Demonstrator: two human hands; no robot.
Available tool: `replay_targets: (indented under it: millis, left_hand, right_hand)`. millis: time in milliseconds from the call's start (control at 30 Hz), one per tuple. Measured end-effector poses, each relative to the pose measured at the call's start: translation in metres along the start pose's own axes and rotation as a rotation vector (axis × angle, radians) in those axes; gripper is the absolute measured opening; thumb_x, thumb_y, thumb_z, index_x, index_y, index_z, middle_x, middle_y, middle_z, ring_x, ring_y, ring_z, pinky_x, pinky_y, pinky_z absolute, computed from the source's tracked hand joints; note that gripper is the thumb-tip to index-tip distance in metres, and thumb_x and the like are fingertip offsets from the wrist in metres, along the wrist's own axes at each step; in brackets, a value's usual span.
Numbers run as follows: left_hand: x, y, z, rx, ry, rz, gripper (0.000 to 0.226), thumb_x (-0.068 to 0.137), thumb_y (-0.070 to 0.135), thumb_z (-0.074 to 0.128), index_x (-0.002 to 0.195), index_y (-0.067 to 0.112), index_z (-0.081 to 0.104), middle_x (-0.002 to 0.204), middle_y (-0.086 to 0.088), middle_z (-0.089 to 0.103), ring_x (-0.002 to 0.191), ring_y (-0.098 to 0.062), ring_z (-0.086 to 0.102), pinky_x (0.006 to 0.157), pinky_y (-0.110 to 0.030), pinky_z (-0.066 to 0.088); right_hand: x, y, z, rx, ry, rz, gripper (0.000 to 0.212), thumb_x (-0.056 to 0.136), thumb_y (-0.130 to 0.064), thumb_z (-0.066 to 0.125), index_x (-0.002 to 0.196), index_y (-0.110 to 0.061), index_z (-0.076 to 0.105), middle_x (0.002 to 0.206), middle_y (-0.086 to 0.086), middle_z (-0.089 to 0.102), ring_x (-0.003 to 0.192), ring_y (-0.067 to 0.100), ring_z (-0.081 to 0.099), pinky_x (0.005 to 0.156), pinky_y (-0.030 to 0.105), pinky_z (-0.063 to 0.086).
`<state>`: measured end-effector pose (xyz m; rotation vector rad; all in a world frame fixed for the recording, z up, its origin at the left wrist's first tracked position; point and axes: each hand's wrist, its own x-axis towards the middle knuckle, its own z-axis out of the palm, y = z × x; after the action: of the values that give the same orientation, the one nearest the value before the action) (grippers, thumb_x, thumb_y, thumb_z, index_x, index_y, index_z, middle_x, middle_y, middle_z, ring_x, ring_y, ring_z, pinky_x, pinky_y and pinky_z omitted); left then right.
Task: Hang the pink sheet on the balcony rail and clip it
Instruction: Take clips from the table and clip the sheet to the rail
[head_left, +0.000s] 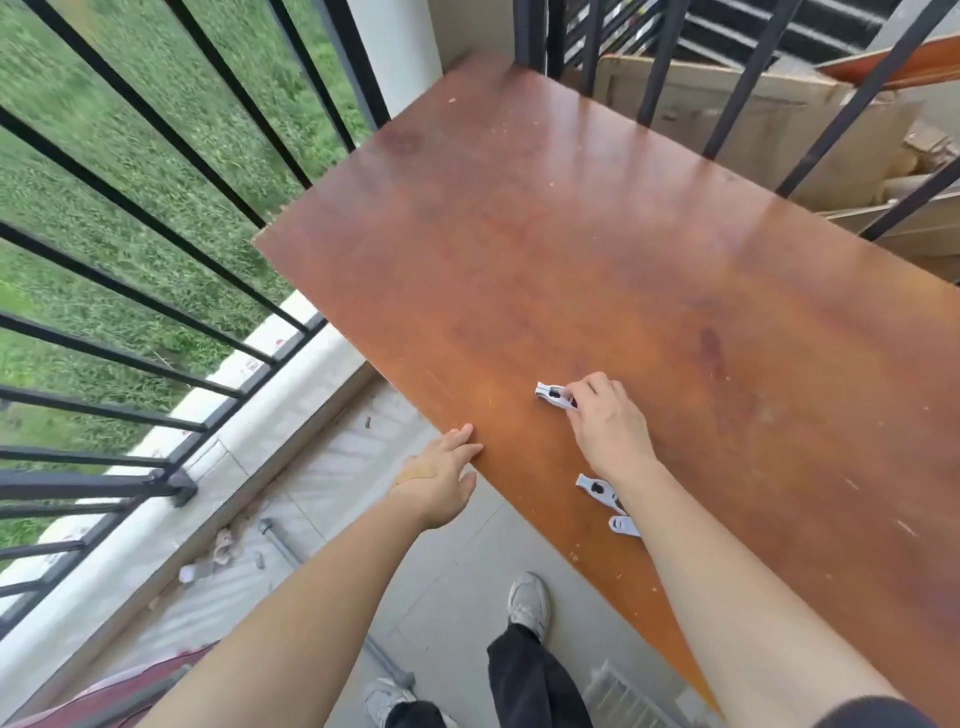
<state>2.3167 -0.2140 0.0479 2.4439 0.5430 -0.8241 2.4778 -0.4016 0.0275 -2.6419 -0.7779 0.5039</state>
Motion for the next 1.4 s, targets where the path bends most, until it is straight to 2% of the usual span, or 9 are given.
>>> replay_targets:
  millis: [200, 333, 567, 667, 833, 1000, 1167, 1267, 1400]
  left_hand:
    - [-0.009, 0.006, -0.025, -0.193, 0.028, -0.099, 0.046, 0.099, 0.035, 0.044, 0.144, 0.024, 0.041, 0.152, 0.004, 0.039, 0.139, -0.017, 0.037, 0.112, -0.033, 0.032]
    - [-0.047, -0.006, -0.055, -0.227, 0.106, -0.162, 0.046, 0.100, 0.036, 0.043, 0.145, 0.025, 0.039, 0.149, 0.004, 0.041, 0.135, -0.020, 0.041, 0.107, -0.033, 0.034]
    - [-0.168, -0.096, -0.122, -0.136, 0.365, -0.337, 0.055, 0.095, 0.039, 0.049, 0.147, 0.030, 0.031, 0.156, -0.002, 0.022, 0.138, -0.027, 0.036, 0.110, -0.043, 0.035]
    - [-0.240, -0.142, -0.138, -0.149, 0.430, -0.465, 0.058, 0.095, 0.039, 0.050, 0.149, 0.029, 0.030, 0.159, -0.003, 0.017, 0.142, -0.028, 0.031, 0.113, -0.044, 0.031]
    - [-0.374, -0.199, -0.142, -0.030, 0.565, -0.647, 0.051, 0.095, 0.036, 0.049, 0.143, 0.022, 0.039, 0.157, -0.007, 0.023, 0.139, -0.029, 0.035, 0.109, -0.043, 0.037]
    - [-0.497, -0.250, -0.149, 0.458, 0.306, -0.907, 0.071, 0.088, 0.059, 0.052, 0.146, 0.021, 0.035, 0.158, -0.013, 0.021, 0.148, -0.031, 0.011, 0.117, -0.057, 0.011]
    - [-0.530, -0.250, -0.181, 0.774, 0.081, -0.920, 0.076, 0.081, 0.060, 0.063, 0.142, 0.019, 0.041, 0.136, -0.010, 0.051, 0.131, -0.036, 0.040, 0.109, -0.073, -0.006]
    - [-0.539, -0.239, -0.203, 0.783, -0.005, -0.971, 0.073, 0.081, 0.057, 0.068, 0.139, 0.019, 0.046, 0.135, -0.007, 0.055, 0.130, -0.034, 0.044, 0.110, -0.073, 0.002]
    - [-0.561, -0.231, -0.222, 0.667, -0.025, -0.948, 0.045, 0.092, 0.021, 0.061, 0.136, 0.017, 0.052, 0.142, -0.003, 0.050, 0.126, -0.032, 0.050, 0.096, -0.051, 0.041]
  right_hand:
    - [-0.008, -0.027, -0.013, 0.291, -0.166, 0.195, 0.030, 0.089, -0.030, 0.068, 0.117, -0.024, 0.059, 0.111, -0.007, 0.058, 0.104, 0.015, 0.058, 0.091, 0.032, 0.047]
    - [-0.015, -0.062, -0.021, 0.457, -0.196, 0.210, 0.037, 0.085, -0.029, 0.071, 0.120, -0.022, 0.065, 0.114, -0.001, 0.067, 0.107, 0.017, 0.063, 0.096, 0.032, 0.048]
    - [-0.021, -0.194, -0.036, 0.619, -0.310, -0.035, 0.024, 0.092, -0.030, 0.067, 0.116, -0.029, 0.062, 0.110, -0.004, 0.069, 0.103, 0.014, 0.065, 0.090, 0.033, 0.052]
    - [-0.028, -0.273, -0.028, 0.573, -0.350, -0.235, 0.031, 0.093, -0.033, 0.066, 0.121, -0.021, 0.064, 0.107, 0.000, 0.070, 0.098, 0.017, 0.066, 0.093, 0.036, 0.051]
    - [-0.061, -0.411, -0.009, 0.547, -0.449, -0.457, 0.028, 0.090, -0.032, 0.070, 0.115, -0.019, 0.069, 0.089, 0.000, 0.071, 0.084, 0.018, 0.065, 0.080, 0.031, 0.049]
    - [-0.124, -0.515, 0.014, 0.564, -0.555, -0.653, 0.029, 0.091, -0.028, 0.070, 0.114, -0.012, 0.070, 0.086, -0.001, 0.071, 0.081, 0.015, 0.065, 0.078, 0.027, 0.050]
    - [-0.181, -0.575, 0.029, 0.617, -0.598, -0.700, 0.021, 0.093, -0.020, 0.067, 0.112, -0.011, 0.069, 0.079, -0.004, 0.069, 0.060, -0.006, 0.059, 0.059, 0.009, 0.043]
    - [-0.199, -0.591, 0.034, 0.627, -0.597, -0.678, 0.015, 0.095, -0.015, 0.065, 0.108, -0.011, 0.068, 0.079, 0.004, 0.068, 0.056, -0.006, 0.058, 0.054, 0.007, 0.043]
    - [-0.212, -0.601, 0.041, 0.671, -0.556, -0.627, 0.013, 0.092, -0.024, 0.068, 0.105, -0.021, 0.067, 0.080, -0.003, 0.067, 0.072, 0.008, 0.060, 0.067, 0.017, 0.046]
